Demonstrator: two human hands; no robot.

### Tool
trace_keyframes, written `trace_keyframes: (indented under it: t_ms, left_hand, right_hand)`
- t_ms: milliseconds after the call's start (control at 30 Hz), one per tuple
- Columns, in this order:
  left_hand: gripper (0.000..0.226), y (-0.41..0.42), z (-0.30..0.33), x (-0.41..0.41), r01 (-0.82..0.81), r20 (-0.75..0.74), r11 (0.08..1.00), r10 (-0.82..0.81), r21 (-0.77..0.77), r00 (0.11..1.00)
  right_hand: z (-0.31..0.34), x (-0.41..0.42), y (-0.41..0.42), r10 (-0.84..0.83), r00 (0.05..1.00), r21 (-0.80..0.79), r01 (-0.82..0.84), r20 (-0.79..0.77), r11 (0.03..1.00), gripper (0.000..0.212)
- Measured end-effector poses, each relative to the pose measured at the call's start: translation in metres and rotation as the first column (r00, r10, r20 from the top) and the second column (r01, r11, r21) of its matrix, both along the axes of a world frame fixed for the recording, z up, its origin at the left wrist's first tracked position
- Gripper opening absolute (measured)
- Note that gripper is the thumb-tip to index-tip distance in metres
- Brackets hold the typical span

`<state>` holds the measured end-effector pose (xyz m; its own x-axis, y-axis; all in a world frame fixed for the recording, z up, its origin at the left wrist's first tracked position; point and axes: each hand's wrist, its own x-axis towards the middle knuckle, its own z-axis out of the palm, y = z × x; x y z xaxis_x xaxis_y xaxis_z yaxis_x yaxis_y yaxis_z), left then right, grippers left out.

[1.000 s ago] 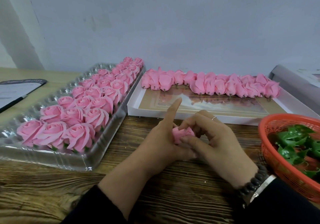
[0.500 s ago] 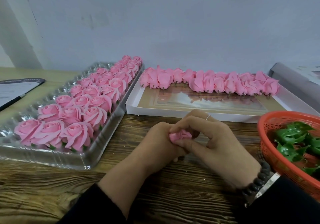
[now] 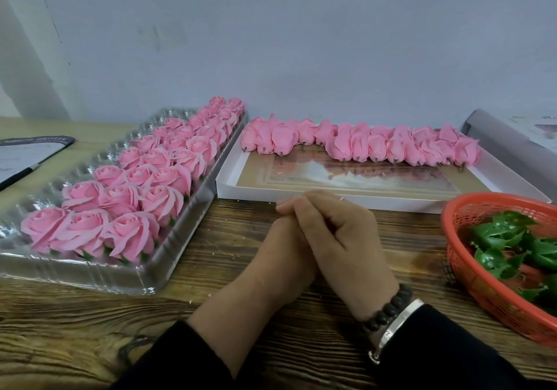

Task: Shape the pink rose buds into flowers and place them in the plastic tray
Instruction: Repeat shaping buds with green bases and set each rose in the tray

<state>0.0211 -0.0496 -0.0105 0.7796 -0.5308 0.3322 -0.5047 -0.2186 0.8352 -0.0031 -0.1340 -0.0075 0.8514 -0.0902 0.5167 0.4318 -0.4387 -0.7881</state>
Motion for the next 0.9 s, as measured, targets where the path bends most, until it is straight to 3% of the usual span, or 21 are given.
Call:
trace_keyframes:
  t_ms: [133,267,400,500,567,633,733,833,900]
  left_hand:
    - [0.028,0.001,0.002,-0.005,0.067,-0.075,0.991,-0.076,-0.116,0.994]
    - [0.014,0.004,0.001,-0.004,-0.019,-0.076,0.985,0.006,-0.172,0.997]
    - [0.011,0.007,0.003,-0.001,-0.059,0.053,0.992,0.065,-0.111,0.996]
    - [0.012,0.009,0.006,-0.002,-0.068,0.03,0.994,0.07,-0.084,0.997]
    - [0.022,0.01,0.005,0.001,-0.125,-0.001,0.989,0.126,-0.083,0.992]
    - [0.034,0.009,0.004,0.002,-0.215,0.031,0.976,0.216,-0.033,0.976]
    - [0.024,0.006,0.001,0.001,-0.267,0.177,0.958,0.247,0.102,0.953]
    - [0.013,0.003,-0.004,0.001,-0.296,0.324,0.941,0.232,0.163,0.917]
    - [0.016,-0.001,-0.002,-0.002,-0.291,0.301,0.951,0.249,0.102,0.92]
  right_hand:
    - [-0.002,0.0,-0.002,0.009,0.999,-0.012,-0.01,-0.042,1.0,0.031]
    - [-0.001,0.003,-0.01,0.111,0.978,-0.013,-0.115,-0.179,0.993,0.037]
    - [-0.002,0.007,-0.021,0.234,0.927,0.03,-0.236,-0.293,0.971,0.056]
    - [-0.002,0.006,-0.029,0.323,0.878,0.058,-0.324,-0.353,0.944,0.071]
    - [-0.002,0.003,-0.033,0.349,0.882,0.124,-0.326,-0.317,0.937,0.077]
    - [-0.001,0.0,-0.029,0.254,0.947,0.131,-0.232,-0.194,0.964,0.059]
    - [0.003,-0.003,-0.014,0.144,0.988,0.235,-0.125,-0.064,0.964,0.026]
    - [0.0,-0.002,-0.002,0.049,0.998,0.034,-0.048,-0.032,0.998,0.03]
    - [-0.001,-0.001,-0.002,0.017,1.0,-0.092,-0.018,-0.02,0.996,0.033]
